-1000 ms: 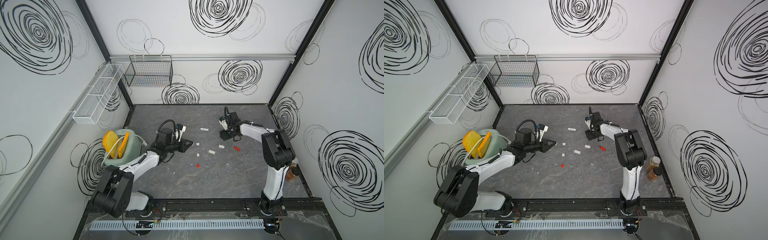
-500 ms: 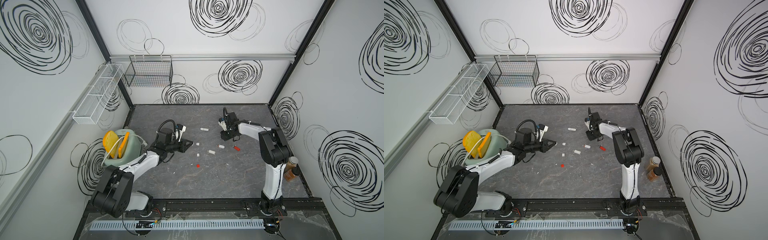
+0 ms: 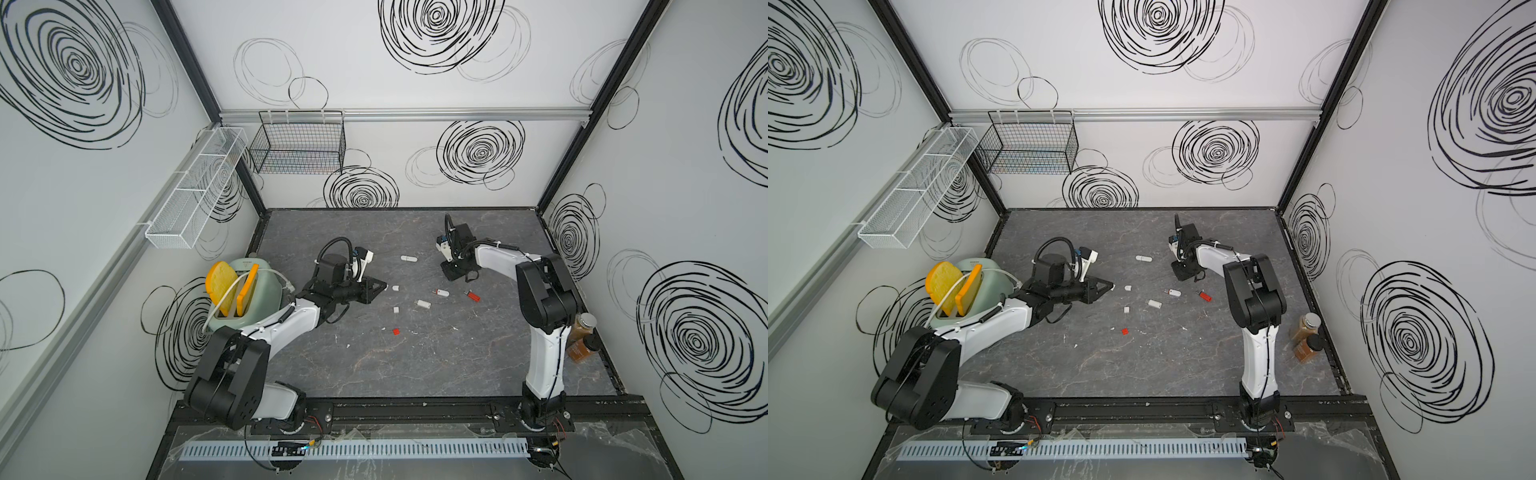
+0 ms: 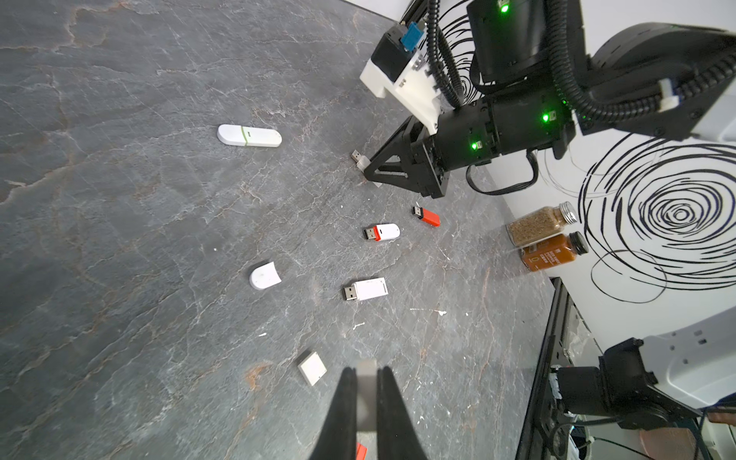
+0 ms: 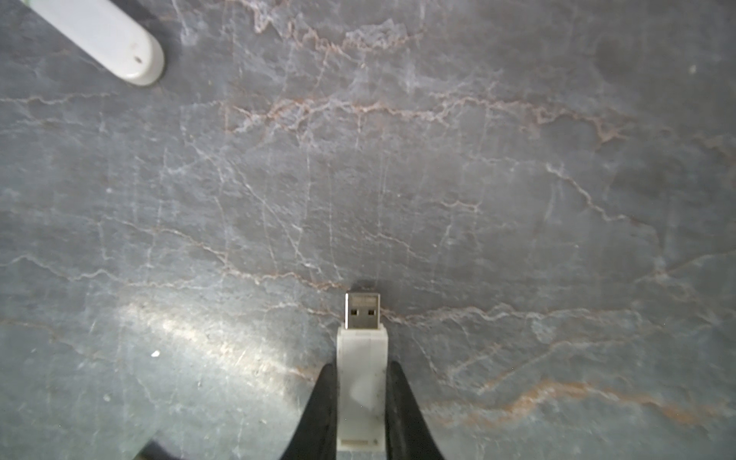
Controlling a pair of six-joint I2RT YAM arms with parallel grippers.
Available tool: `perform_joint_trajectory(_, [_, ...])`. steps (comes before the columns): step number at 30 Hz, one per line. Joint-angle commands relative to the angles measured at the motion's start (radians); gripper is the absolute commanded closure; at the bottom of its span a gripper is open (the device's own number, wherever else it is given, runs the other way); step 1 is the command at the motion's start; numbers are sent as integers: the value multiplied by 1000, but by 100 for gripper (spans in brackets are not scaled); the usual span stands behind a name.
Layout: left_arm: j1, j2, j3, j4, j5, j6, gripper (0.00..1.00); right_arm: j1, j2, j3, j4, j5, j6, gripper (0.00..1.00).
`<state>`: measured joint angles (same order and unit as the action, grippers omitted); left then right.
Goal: Close the usb drive cover
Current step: Pick up the USB drive from the center of the board, then close the cover of the USB drive.
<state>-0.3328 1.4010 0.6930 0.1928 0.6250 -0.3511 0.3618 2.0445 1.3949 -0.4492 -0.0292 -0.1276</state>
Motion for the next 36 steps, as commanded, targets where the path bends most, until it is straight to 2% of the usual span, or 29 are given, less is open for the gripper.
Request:
perform_joint_trajectory(1, [2,-7,28,8,-14,32,100,7,-47,-12,-51,5,-14,86])
perform_joint_trajectory(10, [-1,0,35,-6,-1,36,100,42,-230,-158,69,-41,-54,88])
perform_joint_trajectory(21, [-12,-12,20,9,10,35,100,180,-495,-479,439,-52,-138,95])
perform_joint_trajectory(27, [-22,-13,16,14,38,28,100,264,-597,-625,588,-72,-235,97])
perform_joint_trajectory(32, [-36,9,28,9,68,19,100,320,-639,-698,670,-118,-284,96])
perform_joint_trajectory(36, [-47,29,43,-5,101,16,100,372,-658,-743,723,-101,-339,96])
